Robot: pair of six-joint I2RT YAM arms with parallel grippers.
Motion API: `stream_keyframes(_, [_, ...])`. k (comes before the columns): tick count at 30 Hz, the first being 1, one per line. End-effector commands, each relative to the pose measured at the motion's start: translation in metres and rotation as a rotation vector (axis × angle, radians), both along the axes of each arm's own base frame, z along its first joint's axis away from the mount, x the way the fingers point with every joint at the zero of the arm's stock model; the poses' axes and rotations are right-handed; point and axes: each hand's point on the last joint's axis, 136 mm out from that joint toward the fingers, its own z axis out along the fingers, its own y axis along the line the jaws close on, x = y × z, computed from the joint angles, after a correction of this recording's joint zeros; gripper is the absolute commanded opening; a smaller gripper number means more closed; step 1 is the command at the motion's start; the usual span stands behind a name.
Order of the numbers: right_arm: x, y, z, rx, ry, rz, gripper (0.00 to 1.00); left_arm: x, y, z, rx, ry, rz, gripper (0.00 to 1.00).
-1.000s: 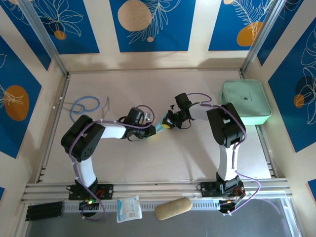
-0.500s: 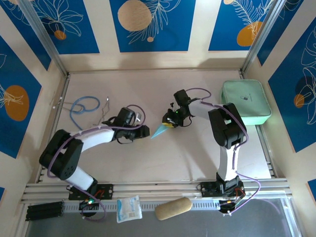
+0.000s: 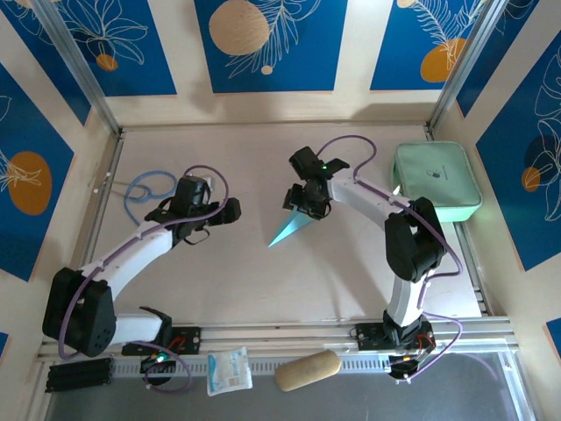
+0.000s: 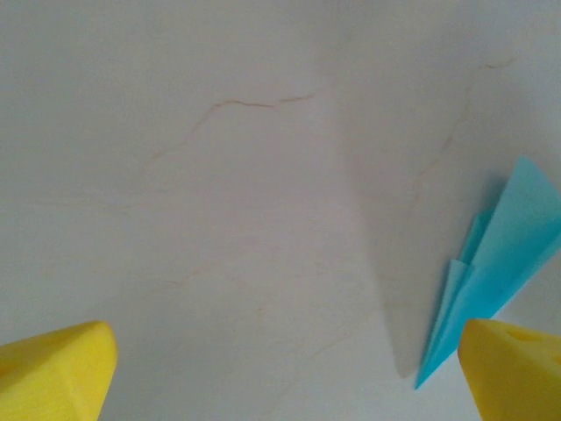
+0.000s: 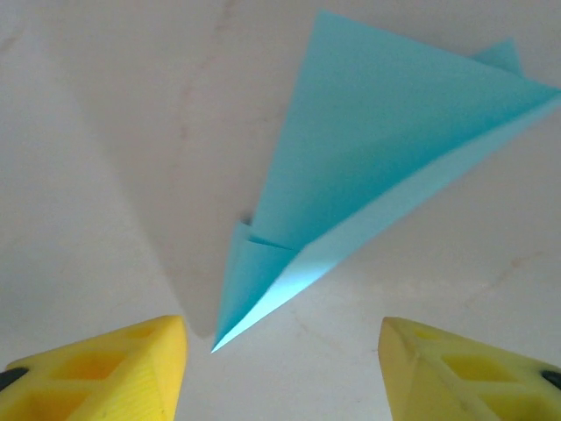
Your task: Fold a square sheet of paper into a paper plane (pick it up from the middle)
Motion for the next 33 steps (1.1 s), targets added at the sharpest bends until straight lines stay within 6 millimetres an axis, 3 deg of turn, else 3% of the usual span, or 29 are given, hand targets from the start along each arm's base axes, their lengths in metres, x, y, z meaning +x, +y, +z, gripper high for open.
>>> stream_keyframes(1, [-0.006,-0.019,-0.014,-0.157,0.041,-0.165,0.61,-0.001,0.008,-0.004,0.001,-0.011,-0.001,0.99])
stream_keyframes(9, [0.003,-0.01,-0.036,-0.17,0.077,-0.26,0.62,-0.003,-0.001,-0.017,-0.044,0.02,-0.032,0.99])
stream_keyframes(14, [-0.002,-0.01,-0.049,-0.187,0.129,-0.274,0.58,-0.004,-0.003,-0.021,-0.055,0.034,-0.04,0.99])
stream_keyframes(20, [-0.009,-0.012,-0.052,-0.169,0.141,-0.295,0.41,-0.001,-0.003,-0.02,-0.067,0.031,-0.03,0.99])
stream_keyframes(27, [-0.005,-0.009,-0.047,-0.089,0.129,-0.271,0.1,0.003,0.0,-0.017,-0.102,0.03,0.003,0.99])
stream_keyframes(33, [0.012,0.023,-0.016,0.048,0.015,-0.063,0.04,0.007,0.013,-0.014,-0.167,0.032,0.057,1.0])
